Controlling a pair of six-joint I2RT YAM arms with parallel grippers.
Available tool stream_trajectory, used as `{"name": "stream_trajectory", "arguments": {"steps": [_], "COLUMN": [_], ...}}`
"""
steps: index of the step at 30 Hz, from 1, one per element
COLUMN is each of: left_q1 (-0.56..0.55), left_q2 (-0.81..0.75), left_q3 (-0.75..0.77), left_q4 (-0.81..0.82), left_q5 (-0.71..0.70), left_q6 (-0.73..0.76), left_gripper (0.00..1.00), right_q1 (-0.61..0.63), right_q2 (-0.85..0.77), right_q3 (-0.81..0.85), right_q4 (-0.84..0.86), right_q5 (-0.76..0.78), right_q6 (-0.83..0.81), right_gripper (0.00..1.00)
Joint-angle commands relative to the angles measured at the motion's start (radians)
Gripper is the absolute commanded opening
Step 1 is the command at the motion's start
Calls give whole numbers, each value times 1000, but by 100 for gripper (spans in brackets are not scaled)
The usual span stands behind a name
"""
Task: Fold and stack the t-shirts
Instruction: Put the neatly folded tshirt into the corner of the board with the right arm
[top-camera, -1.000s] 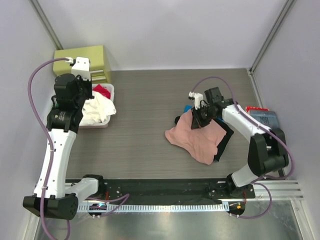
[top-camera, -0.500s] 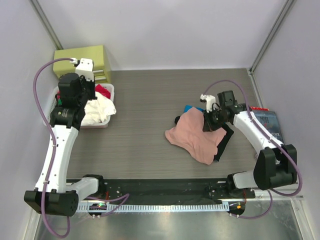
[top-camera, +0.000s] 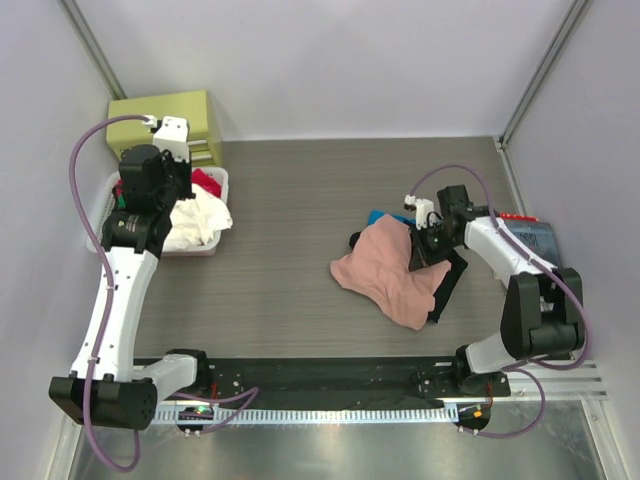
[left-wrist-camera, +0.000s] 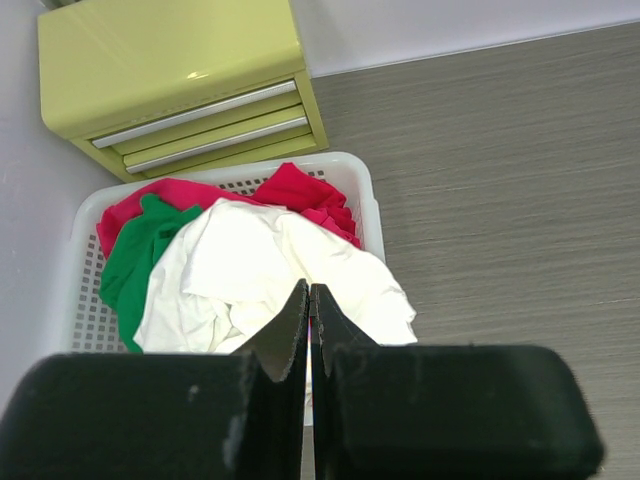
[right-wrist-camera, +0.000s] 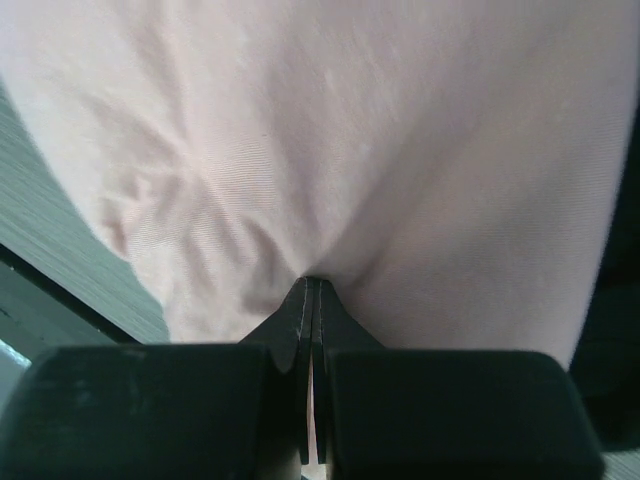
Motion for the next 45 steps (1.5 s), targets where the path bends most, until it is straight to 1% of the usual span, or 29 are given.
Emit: {"name": "stream_trajectory", "arguments": {"steps": [1, 3, 7, 9, 13, 16, 19, 24, 28, 32, 35, 36, 45], "left_q1": [7, 7, 6, 7, 6, 7, 6, 7, 7, 6, 6, 6, 6], "left_q2": [-7, -1, 15, 13, 12, 15, 19, 21, 16, 7, 4, 2, 4], "left_q3": [-12, -14, -9, -10, -14, -17, -15, -14, -23, -33, -43, -43, -33], "left_q4": [57, 57, 54, 52, 51, 52, 52, 51, 54, 60, 65, 65, 63], "left_q5": [9, 23, 47, 50, 50, 49, 47, 35, 26, 15, 14, 14, 6], "left_q6": [0, -10, -28, -31, -31, -28, -28, -20, -10, 1, 4, 3, 7], "left_gripper": [0, 0, 0, 0, 0, 0, 0, 0, 0, 0, 0, 0, 0], "right_q1": [1, 0, 1, 1, 6, 7, 7, 4, -5, -72, -105, -156, -206], "right_q2": [-176, -219, -234, -237, -239, -196, -98, 98, 204, 309, 390, 411, 622], "right_q3": [118, 199, 263, 246, 145, 70, 31, 51, 85, 138, 207, 250, 518], "right_q4": [14, -45, -129, -137, -111, -69, -22, 59, 84, 98, 104, 102, 76], "right_q5": [-9, -17, -74, -86, -88, -95, -120, -152, -128, -86, -51, -45, 29], "right_q6": [16, 25, 46, 46, 55, 65, 81, 108, 111, 98, 79, 77, 80], "right_gripper": [1, 1, 1, 1, 1, 1, 1, 1, 1, 1, 1, 1, 1]}}
